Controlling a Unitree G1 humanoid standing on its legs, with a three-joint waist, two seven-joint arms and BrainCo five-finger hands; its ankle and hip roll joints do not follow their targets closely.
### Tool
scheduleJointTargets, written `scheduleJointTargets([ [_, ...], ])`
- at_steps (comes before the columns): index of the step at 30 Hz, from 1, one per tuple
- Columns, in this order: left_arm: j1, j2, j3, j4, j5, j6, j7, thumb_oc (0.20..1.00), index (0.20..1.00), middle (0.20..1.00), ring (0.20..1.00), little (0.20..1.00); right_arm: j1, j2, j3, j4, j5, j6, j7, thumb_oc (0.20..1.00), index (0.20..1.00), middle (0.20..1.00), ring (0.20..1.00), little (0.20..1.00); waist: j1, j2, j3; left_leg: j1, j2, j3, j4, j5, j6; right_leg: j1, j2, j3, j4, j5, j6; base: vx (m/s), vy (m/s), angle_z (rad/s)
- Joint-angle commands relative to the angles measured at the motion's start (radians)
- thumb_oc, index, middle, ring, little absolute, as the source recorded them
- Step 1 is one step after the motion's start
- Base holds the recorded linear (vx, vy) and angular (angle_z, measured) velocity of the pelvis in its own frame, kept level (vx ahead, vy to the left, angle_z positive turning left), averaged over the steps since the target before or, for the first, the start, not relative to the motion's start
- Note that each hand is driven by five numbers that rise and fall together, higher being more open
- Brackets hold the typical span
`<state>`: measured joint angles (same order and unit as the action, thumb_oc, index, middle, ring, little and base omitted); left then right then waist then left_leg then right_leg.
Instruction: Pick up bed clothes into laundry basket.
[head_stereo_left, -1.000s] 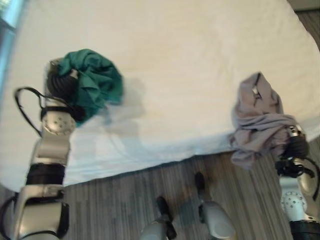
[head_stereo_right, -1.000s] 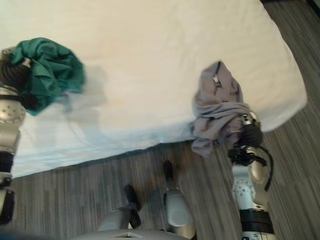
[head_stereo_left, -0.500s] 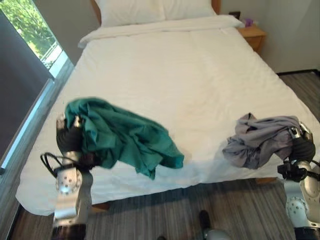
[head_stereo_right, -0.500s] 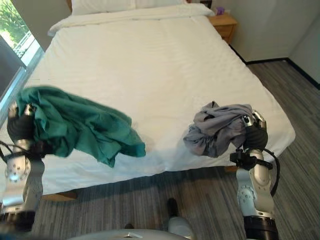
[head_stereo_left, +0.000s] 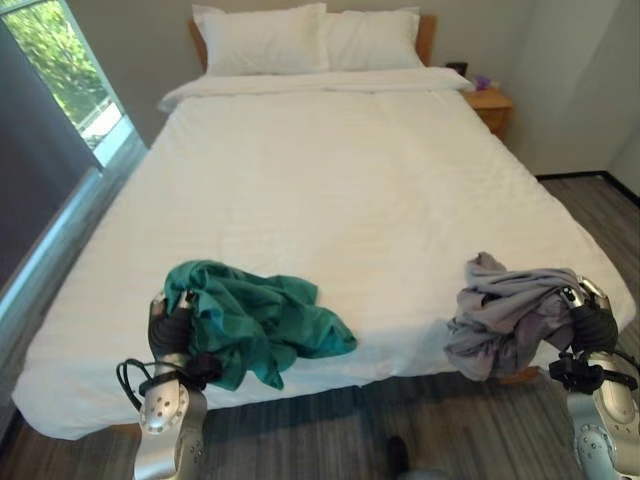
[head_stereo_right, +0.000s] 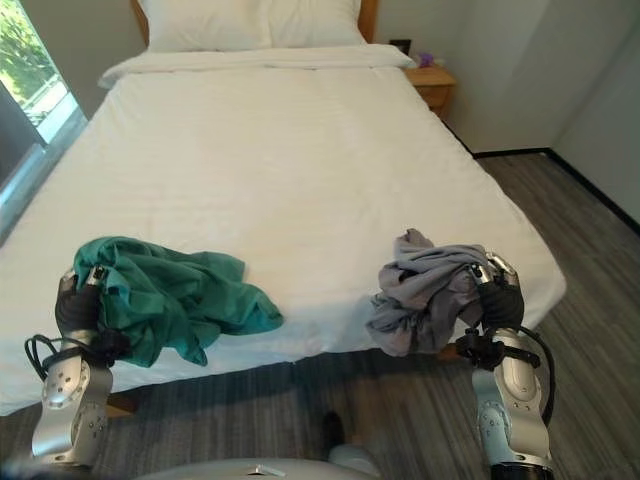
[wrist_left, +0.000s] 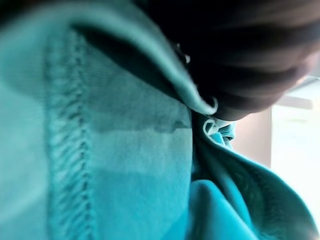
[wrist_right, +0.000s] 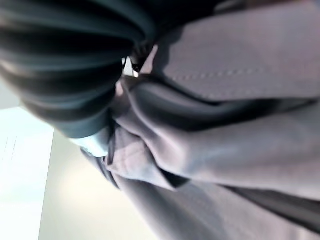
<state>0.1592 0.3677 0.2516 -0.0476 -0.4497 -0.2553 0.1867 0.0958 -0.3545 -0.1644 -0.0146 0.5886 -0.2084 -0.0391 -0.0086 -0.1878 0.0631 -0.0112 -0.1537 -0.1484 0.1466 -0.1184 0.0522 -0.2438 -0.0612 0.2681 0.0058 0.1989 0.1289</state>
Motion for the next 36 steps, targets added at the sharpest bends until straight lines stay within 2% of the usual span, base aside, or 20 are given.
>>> scheduleJointTargets([
  [1, -0.112, 0.036, 0.094, -0.006, 0.03, -0.089, 0.038, 0.2, 0.2, 0.2, 0.2, 0.2, -0.083, -0.091, -0.149, -0.047, 0.007, -0.111, -0.039, 0.2, 0.2, 0.2, 0.2, 0.2, -0.057, 0.098, 0.08, -0.033, 0.061, -0.164, -0.03, 0.045, -0.074, 0.123, 0.091, 0.132, 0.004, -0.025, 0.029, -0.18, 0.112, -4.18],
  [2, -0.102, 0.043, 0.106, -0.015, 0.018, -0.092, 0.025, 0.2, 0.2, 0.2, 0.2, 0.2, -0.073, -0.098, -0.187, -0.044, 0.004, -0.113, -0.045, 0.2, 0.2, 0.2, 0.2, 0.2, -0.08, 0.105, 0.075, -0.019, 0.085, -0.136, -0.071, 0.027, -0.06, 0.114, 0.101, 0.152, -0.014, -0.03, 0.039, -0.23, 0.218, -2.86],
  [3, -0.107, 0.083, 0.119, -0.007, 0.025, -0.093, 0.02, 0.2, 0.2, 0.2, 0.2, 0.2, -0.053, -0.095, -0.252, -0.023, -0.001, -0.127, -0.077, 0.2, 0.2, 0.2, 0.2, 0.2, -0.109, 0.109, 0.079, -0.019, 0.102, -0.073, -0.099, 0.037, -0.047, 0.069, 0.112, 0.194, -0.02, 0.002, 0.063, -0.24, 0.153, -2.32],
  [4, -0.111, 0.122, 0.126, -0.009, 0.046, -0.093, 0.027, 0.2, 0.2, 0.2, 0.2, 0.2, -0.047, -0.078, -0.27, -0.028, -0.007, -0.135, -0.091, 0.2, 0.2, 0.2, 0.2, 0.2, -0.105, 0.098, 0.092, -0.023, 0.109, -0.019, -0.117, 0.051, -0.041, 0.025, 0.117, 0.188, -0.006, 0.035, 0.077, -0.28, 0.141, -1.02],
  [5, -0.093, 0.139, 0.139, -0.012, 0.059, -0.093, 0.026, 0.2, 0.2, 0.2, 0.2, 0.2, -0.037, -0.068, -0.274, -0.038, -0.026, -0.14, -0.096, 0.2, 0.2, 0.2, 0.2, 0.2, -0.084, 0.111, 0.106, -0.023, 0.131, 0.021, -0.121, 0.053, -0.036, 0.005, 0.096, 0.081, 0.0, -0.005, 0.072, -0.35, 0.041, -2.05],
  [6, -0.077, 0.144, 0.156, -0.02, 0.05, -0.096, 0.017, 0.2, 0.2, 0.2, 0.2, 0.2, -0.026, -0.07, -0.275, -0.037, -0.057, -0.132, -0.1, 0.2, 0.2, 0.2, 0.2, 0.2, -0.049, 0.121, 0.118, -0.027, 0.158, 0.094, -0.125, 0.072, -0.043, 0.007, 0.03, -0.123, 0.048, -0.062, 0.04, -0.36, 0.088, -2.86],
  [7, -0.076, 0.132, 0.16, -0.021, 0.017, -0.096, 0.005, 0.2, 0.2, 0.2, 0.2, 0.2, -0.02, -0.079, -0.274, -0.022, -0.069, -0.128, -0.112, 0.2, 0.2, 0.2, 0.2, 0.2, -0.036, 0.132, 0.123, -0.023, 0.175, 0.151, -0.13, 0.084, -0.044, 0.04, -0.017, -0.257, 0.11, -0.104, 0.021, -0.35, 0.081, -3.06],
  [8, -0.086, 0.115, 0.155, -0.008, -0.02, -0.104, -0.002, 0.2, 0.2, 0.2, 0.2, 0.2, -0.014, -0.072, -0.282, -0.014, -0.064, -0.129, -0.113, 0.2, 0.2, 0.2, 0.2, 0.2, -0.053, 0.137, 0.12, -0.01, 0.183, 0.193, -0.139, 0.088, -0.046, 0.069, -0.025, -0.279, 0.139, -0.13, 0.012, -0.28, 0.078, -2.57],
  [10, -0.094, 0.1, 0.147, 0.01, -0.041, -0.105, -0.005, 0.2, 0.2, 0.2, 0.2, 0.2, -0.013, -0.061, -0.291, -0.013, -0.081, -0.137, -0.117, 0.2, 0.2, 0.2, 0.2, 0.2, -0.054, 0.144, 0.113, -0.001, 0.194, 0.249, -0.146, 0.101, -0.037, 0.102, -0.017, -0.277, 0.245, -0.162, 0.008, -0.18, 0.053, -1.72],
  [11, -0.096, 0.1, 0.147, 0.011, -0.041, -0.106, -0.005, 0.2, 0.2, 0.2, 0.2, 0.2, -0.013, -0.06, -0.292, -0.014, -0.082, -0.137, -0.118, 0.2, 0.2, 0.2, 0.2, 0.2, -0.05, 0.143, 0.114, -0.002, 0.194, 0.254, -0.147, 0.106, -0.038, 0.098, -0.016, -0.272, 0.249, -0.159, 0.007, -0.18, -0.008, -1.13],
  [12, -0.106, 0.089, 0.129, 0.003, -0.037, -0.093, -0.013, 0.2, 0.2, 0.2, 0.2, 0.2, -0.032, -0.058, -0.292, -0.013, -0.105, -0.136, -0.136, 0.2, 0.2, 0.2, 0.2, 0.2, -0.031, 0.149, 0.092, 0.001, 0.197, 0.315, -0.15, 0.102, -0.038, 0.165, -0.059, -0.351, 0.244, -0.199, 0.01, -0.19, -0.06, -1.1],
  [14, -0.103, 0.079, 0.124, -0.004, -0.033, -0.084, -0.015, 0.2, 0.2, 0.2, 0.2, 0.2, -0.057, -0.052, -0.266, -0.012, -0.118, -0.137, -0.153, 0.2, 0.2, 0.2, 0.2, 0.2, -0.001, 0.153, 0.071, -0.001, 0.217, 0.411, -0.154, 0.113, -0.053, 0.219, -0.133, -0.514, 0.199, -0.184, 0.019, -0.2, -0.131, -1.58],
  [18, -0.115, 0.074, 0.117, -0.004, -0.026, -0.083, -0.031, 0.2, 0.2, 0.2, 0.2, 0.2, -0.026, -0.054, -0.263, -0.027, -0.133, -0.12, -0.126, 0.2, 0.2, 0.2, 0.2, 0.2, -0.028, 0.139, 0.049, -0.004, 0.236, 0.448, -0.145, 0.123, -0.078, 0.233, -0.094, -0.444, 0.041, -0.181, 0.024, -0.06, -0.187, -0.98],
  [20, -0.14, 0.067, 0.092, 0.014, -0.028, -0.078, -0.035, 0.2, 0.2, 0.2, 0.2, 0.2, 0.003, -0.064, -0.258, -0.026, -0.115, -0.106, -0.11, 0.2, 0.2, 0.2, 0.2, 0.2, -0.051, 0.121, 0.053, -0.019, 0.287, 0.471, -0.096, 0.148, -0.111, 0.26, -0.051, -0.386, -0.005, -0.184, 0.004, -0.03, -0.253, -0.23],
  [21, -0.141, 0.066, 0.092, 0.014, -0.029, -0.078, -0.036, 0.2, 0.2, 0.2, 0.2, 0.2, 0.003, -0.064, -0.259, -0.026, -0.113, -0.106, -0.109, 0.2, 0.2, 0.2, 0.2, 0.2, -0.048, 0.122, 0.053, -0.022, 0.291, 0.472, -0.092, 0.148, -0.113, 0.259, -0.049, -0.384, -0.007, -0.181, 0.002, -0.07, -0.279, -0.26],
  [22, -0.157, 0.045, 0.06, 0.017, -0.055, -0.083, -0.042, 0.2, 0.2, 0.2, 0.2, 0.2, 0.002, -0.081, -0.252, -0.018, -0.1, -0.114, -0.106, 0.2, 0.2, 0.2, 0.2, 0.2, -0.042, 0.112, 0.078, -0.038, 0.28, 0.374, -0.055, 0.135, -0.122, 0.264, -0.035, -0.355, -0.001, -0.194, -0.014, -0.13, -0.203, -0.39],
  [23, -0.169, 0.023, 0.03, 0.025, -0.055, -0.074, -0.035, 0.2, 0.2, 0.2, 0.2, 0.2, -0.011, -0.084, -0.236, -0.011, -0.09, -0.119, -0.113, 0.2, 0.2, 0.2, 0.2, 0.2, -0.027, 0.109, 0.094, -0.059, 0.24, 0.267, -0.045, 0.136, -0.117, 0.253, -0.026, -0.327, 0.002, -0.179, -0.026, -0.11, -0.221, -0.45],
  [26, -0.159, -0.004, 0.008, 0.021, -0.055, -0.064, -0.05, 0.2, 0.2, 0.2, 0.2, 0.2, -0.004, -0.078, -0.237, 0.005, -0.068, -0.107, -0.094, 0.2, 0.2, 0.2, 0.2, 0.2, -0.043, 0.113, 0.086, -0.045, 0.228, 0.252, -0.065, 0.121, -0.112, 0.259, -0.021, -0.331, -0.007, -0.174, -0.025, -0.03, -0.06, -0.89],
  [31, -0.15, 0.001, -0.011, 0.016, -0.036, -0.05, -0.057, 0.2, 0.2, 0.2, 0.2, 0.2, -0.01, -0.064, -0.202, 0.012, -0.059, -0.104, -0.075, 0.2, 0.2, 0.2, 0.2, 0.2, -0.043, 0.129, 0.065, 0.002, 0.216, 0.255, -0.137, 0.129, -0.096, 0.26, -0.01, -0.323, -0.017, -0.17, -0.022, 0.01, 0.039, 0.0],
  [36, -0.144, 0.024, -0.044, -0.014, -0.014, -0.045, -0.066, 0.2, 0.2, 0.2, 0.2, 0.2, -0.058, -0.04, -0.051, 0.019, -0.04, -0.071, -0.013, 0.2, 0.2, 0.2, 0.2, 0.2, -0.008, 0.142, 0.055, 0.034, 0.185, 0.234, -0.184, 0.134, -0.073, 0.265, -0.023, -0.326, 0.0, -0.178, -0.014, 0.0, 0.084, 0.01],
])
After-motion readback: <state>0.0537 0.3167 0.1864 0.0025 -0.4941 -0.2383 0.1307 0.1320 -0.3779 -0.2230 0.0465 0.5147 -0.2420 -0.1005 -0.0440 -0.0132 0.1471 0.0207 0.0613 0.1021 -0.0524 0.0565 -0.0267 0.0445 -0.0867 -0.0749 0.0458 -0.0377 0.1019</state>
